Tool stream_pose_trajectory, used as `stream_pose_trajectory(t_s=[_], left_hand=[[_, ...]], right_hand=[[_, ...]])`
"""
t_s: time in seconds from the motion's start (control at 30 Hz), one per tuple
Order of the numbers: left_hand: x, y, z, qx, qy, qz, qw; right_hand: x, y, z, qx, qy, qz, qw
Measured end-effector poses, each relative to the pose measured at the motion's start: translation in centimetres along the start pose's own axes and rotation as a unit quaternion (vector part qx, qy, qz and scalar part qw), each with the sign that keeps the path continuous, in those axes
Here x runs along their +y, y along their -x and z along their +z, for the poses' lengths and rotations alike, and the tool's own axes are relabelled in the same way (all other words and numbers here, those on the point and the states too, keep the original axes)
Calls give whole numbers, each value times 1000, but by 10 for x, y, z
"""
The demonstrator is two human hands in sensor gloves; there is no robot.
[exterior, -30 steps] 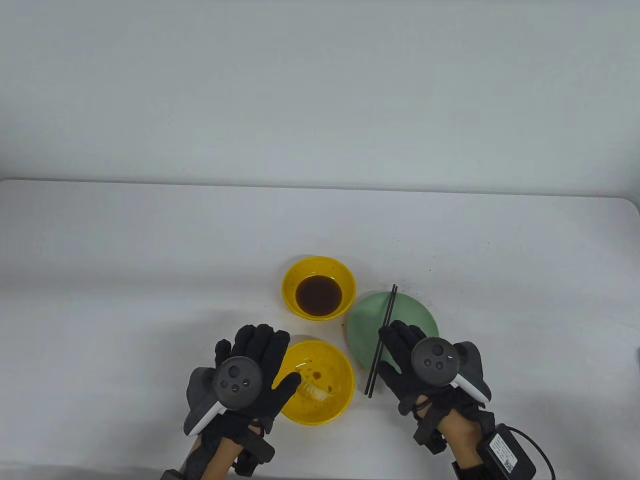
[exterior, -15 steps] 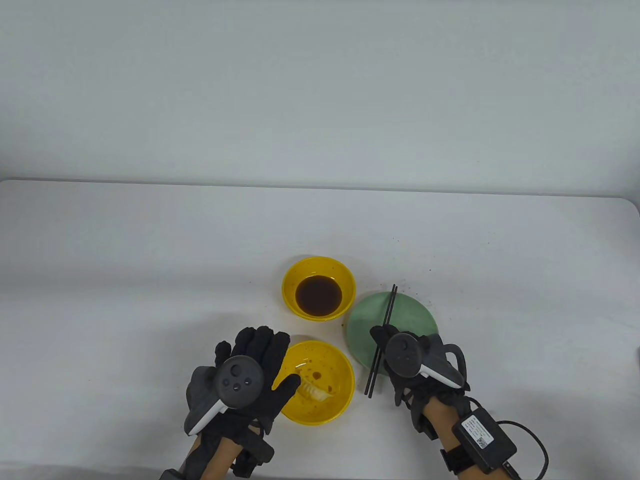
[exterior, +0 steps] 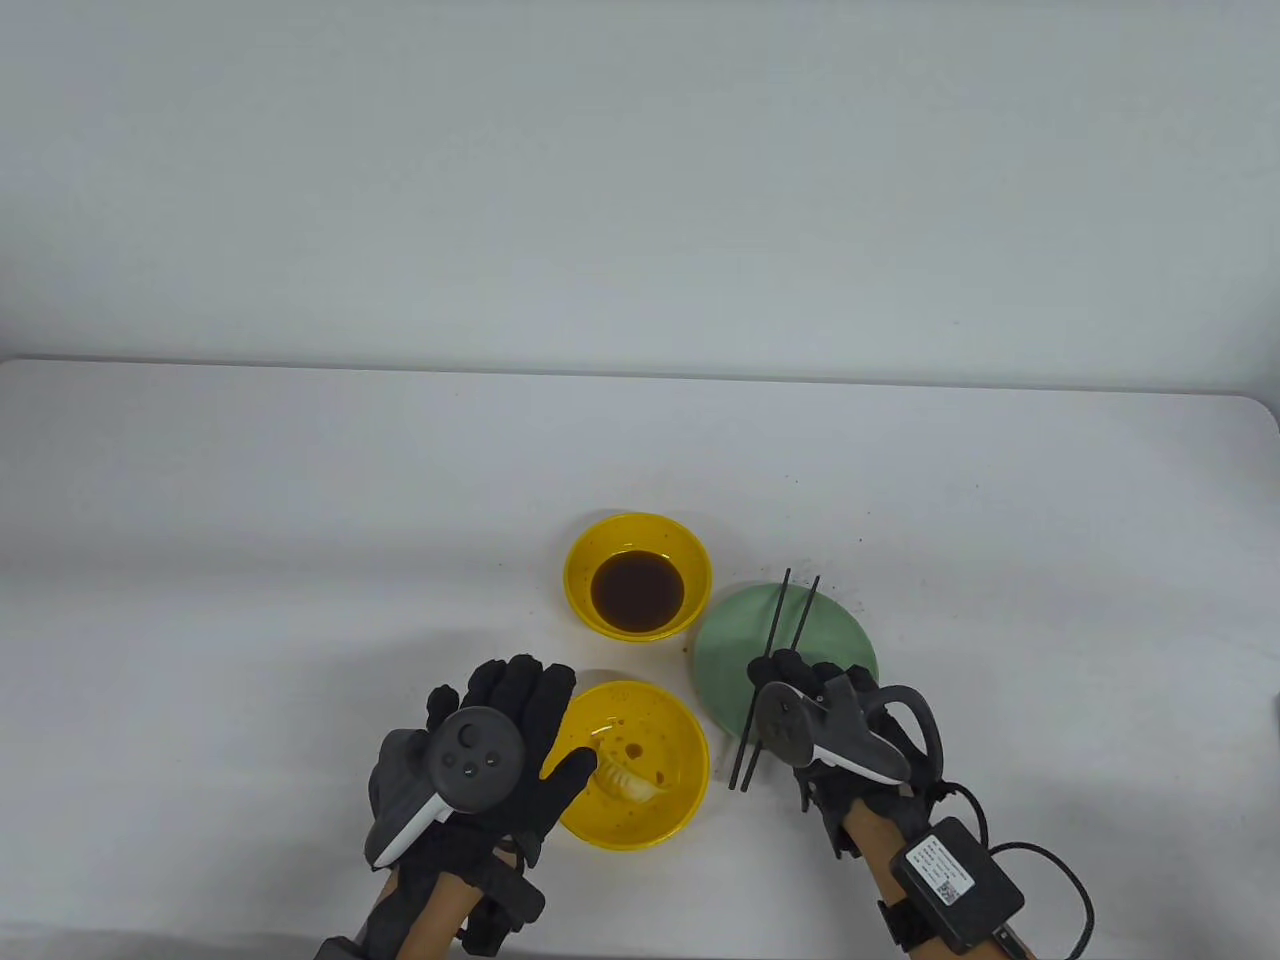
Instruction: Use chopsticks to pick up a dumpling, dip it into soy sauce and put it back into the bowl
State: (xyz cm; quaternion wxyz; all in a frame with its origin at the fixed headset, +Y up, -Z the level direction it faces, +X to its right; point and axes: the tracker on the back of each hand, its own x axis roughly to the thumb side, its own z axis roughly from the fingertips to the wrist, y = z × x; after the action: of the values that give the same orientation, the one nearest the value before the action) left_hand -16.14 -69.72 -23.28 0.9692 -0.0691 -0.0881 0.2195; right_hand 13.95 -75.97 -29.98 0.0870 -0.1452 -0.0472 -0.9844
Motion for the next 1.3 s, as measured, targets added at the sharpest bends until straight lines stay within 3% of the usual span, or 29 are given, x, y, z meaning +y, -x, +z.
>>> stream_pose_trajectory(t_s=[0.17,0.6,0.8,0.93,1.1,1.17,1.2,1.23,1.3], left_hand=[[0,0,0,0,3,-3,1000],[-1,0,-1,-1,5,-6,1000],[-1,0,-1,0,8,-6,1000],[-1,0,-1,1,10,-6,1000],[0,1,-1,-1,9,-2,1000],[0,1,-1,-1,10,-1,1000],[0,1,-1,0,10,-1,1000],[0,1,-1,0,11,-1,1000],[0,1,-1,0,11,0,1000]], right_hand=[[5,-13,-2,-6,15,72,997],[5,-14,-5,-20,14,71,997],[4,-7,-4,-12,53,63,996],[-12,4,2,-4,114,-8,993],[-48,24,20,-23,226,-183,957],[-59,34,30,-56,258,-295,918],[-60,36,31,-67,261,-317,909],[-64,42,36,-82,276,-375,881],[-65,49,41,-84,278,-435,852]])
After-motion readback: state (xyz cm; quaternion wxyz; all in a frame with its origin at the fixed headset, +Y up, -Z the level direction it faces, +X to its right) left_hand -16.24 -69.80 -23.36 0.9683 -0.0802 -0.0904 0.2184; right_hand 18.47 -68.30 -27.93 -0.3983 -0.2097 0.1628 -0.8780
